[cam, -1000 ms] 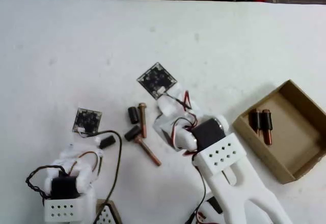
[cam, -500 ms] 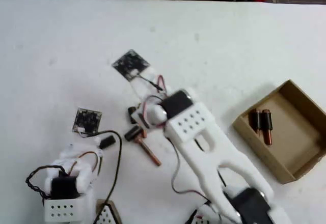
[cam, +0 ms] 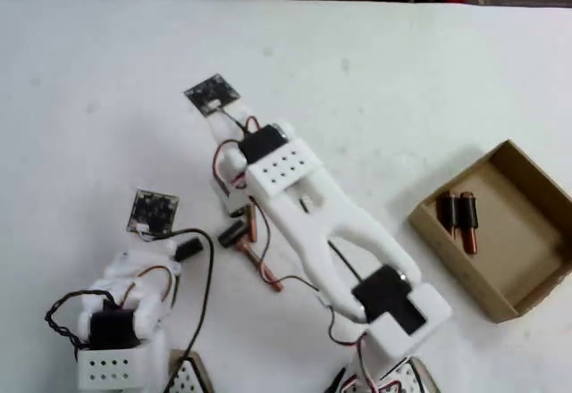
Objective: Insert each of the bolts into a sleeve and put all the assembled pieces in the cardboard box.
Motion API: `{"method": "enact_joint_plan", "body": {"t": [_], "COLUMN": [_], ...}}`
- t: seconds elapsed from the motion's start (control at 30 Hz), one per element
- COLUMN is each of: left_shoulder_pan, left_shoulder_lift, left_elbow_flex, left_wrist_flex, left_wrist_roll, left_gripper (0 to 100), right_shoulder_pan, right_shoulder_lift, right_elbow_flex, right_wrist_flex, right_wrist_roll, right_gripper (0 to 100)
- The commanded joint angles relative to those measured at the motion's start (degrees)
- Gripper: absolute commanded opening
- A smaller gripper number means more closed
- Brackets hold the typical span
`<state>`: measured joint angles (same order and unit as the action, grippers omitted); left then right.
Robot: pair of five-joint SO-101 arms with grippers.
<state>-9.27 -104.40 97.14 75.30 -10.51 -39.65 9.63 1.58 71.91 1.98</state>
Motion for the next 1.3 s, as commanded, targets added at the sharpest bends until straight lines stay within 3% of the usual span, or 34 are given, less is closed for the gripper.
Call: {"method": "enact_joint_plan", "body": {"t": [0.0,0.17,0.47,0.93,1.27], "left_shoulder_pan": [-0.7,-7.2,-21.4,-21.8,-21.8], "left_shoulder_lift": [-0.4,-0.4,-0.4,-0.4,-0.4], "left_elbow_flex": [-0.1,-0.1,-0.1,-0.1,-0.1], "left_wrist_flex": [-1.6,-1.6,-1.6,-1.6,-1.6], "left_wrist_roll": [0.3,0.3,0.3,0.3,0.3], "left_gripper": [2,2,2,2,2], "right_shoulder_pan": [-0.6,-2.2,-2.5,-2.6,-3.2], "right_shoulder_lift": [1.7,5.5,12.5,22.7,32.0], "right_elbow_flex": [-4.5,-6.6,-10.7,-17.3,-29.4], "right_wrist_flex": [0.2,0.2,0.1,0.5,11.2], "right_wrist_roll": [-0.6,-4.4,-4.8,-4.9,-4.7], "right_gripper": [6.7,6.7,6.7,6.7,11.3]}}
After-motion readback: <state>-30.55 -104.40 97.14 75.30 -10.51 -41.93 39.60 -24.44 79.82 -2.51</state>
